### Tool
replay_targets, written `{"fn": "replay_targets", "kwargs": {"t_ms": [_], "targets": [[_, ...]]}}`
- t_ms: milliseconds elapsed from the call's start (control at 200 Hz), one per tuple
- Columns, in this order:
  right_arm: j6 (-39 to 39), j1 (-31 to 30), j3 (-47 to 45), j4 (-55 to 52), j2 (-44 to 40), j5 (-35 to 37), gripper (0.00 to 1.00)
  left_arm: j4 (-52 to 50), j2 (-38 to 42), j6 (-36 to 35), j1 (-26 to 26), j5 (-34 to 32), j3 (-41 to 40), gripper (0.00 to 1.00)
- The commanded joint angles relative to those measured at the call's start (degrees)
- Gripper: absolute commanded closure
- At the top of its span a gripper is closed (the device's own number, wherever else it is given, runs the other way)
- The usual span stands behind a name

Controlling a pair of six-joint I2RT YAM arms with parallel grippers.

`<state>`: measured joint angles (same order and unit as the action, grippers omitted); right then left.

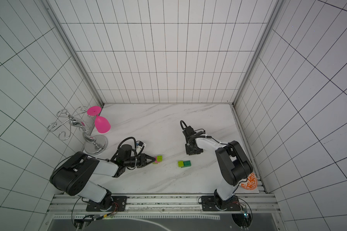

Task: Assemble the letter y with lego
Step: Place the lego brick at the center of the board, then pick up the lego brick from the center of the board.

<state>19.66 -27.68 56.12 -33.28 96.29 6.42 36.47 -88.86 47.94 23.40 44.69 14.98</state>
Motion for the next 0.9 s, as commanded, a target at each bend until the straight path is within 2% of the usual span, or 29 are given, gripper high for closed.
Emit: {"fn": "replay_targets", "kwargs": {"t_ms": [0, 360, 760, 895], "targets": [[-1.07, 0.78, 2.90, 0.77, -0.82, -0.57, 0.58, -8.43, -2.71, -0.95, -0.63, -5.58, -1.33, 0.82], [-2.15, 1.31, 5.92, -0.73, -0.83, 0.35, 0.56, -8.39, -2.54, -0.84, -0.63, -5.78, -1.46, 0.83], [-2.26, 1.40, 6.56, -1.82, -0.45, 0.43, 0.60, -8.26, -2.77, -0.92, -0.63, -5.69, -1.45, 0.83], [-2.01, 1.45, 6.22, -2.40, -0.90, -0.24, 0.55, -8.07, -2.98, -0.99, -0.63, -5.70, -1.45, 0.83]]}}
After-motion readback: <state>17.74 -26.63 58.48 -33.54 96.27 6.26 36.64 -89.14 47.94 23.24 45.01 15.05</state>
